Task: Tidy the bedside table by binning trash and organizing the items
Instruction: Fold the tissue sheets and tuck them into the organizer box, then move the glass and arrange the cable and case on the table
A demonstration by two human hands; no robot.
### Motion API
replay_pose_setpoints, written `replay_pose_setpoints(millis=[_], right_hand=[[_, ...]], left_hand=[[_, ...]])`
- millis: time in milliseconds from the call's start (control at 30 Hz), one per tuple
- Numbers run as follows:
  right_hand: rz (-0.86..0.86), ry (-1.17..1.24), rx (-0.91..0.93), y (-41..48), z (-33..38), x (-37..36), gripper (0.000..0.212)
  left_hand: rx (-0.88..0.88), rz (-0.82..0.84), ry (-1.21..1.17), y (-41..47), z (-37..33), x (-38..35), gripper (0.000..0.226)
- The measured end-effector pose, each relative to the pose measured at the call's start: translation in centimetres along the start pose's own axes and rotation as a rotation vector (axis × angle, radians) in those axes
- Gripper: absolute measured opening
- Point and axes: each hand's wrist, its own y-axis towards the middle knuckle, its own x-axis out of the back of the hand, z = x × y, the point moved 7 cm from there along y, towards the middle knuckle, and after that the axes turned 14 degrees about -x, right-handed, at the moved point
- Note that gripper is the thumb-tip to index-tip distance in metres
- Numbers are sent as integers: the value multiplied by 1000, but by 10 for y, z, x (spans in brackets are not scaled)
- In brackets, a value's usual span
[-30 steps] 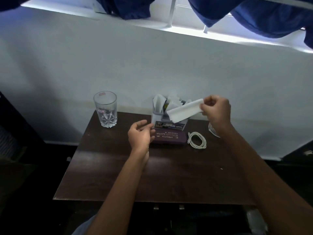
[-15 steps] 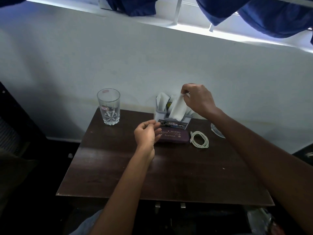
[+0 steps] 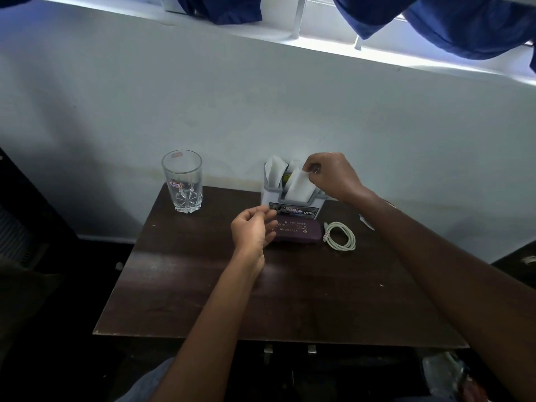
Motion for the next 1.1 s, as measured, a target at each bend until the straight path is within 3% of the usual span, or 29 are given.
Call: replay_pose_setpoints(millis=[100,333,533,800,933,1100], right_hand=[[-47,39,-2,0,4,4,26],[42,-96,7,-5,5,-16,27],[-14,30,-5,-7,2,-11,23],[75,49,-30,-12,-6,-19,26],[22,138,-34,-17,-11,-12,27],[-175,137,41,-30,1,9,18]], left_hand=[[4,7,5,-1,0,-1,19],[18,25,7,-3,1,-3,19],[12,29,9,-2,1,-3,19],[0,40,20,-2,0,-3,20],[-5,51,42,-3,1,-1,19],[8,122,114,-8,4,-6,18]])
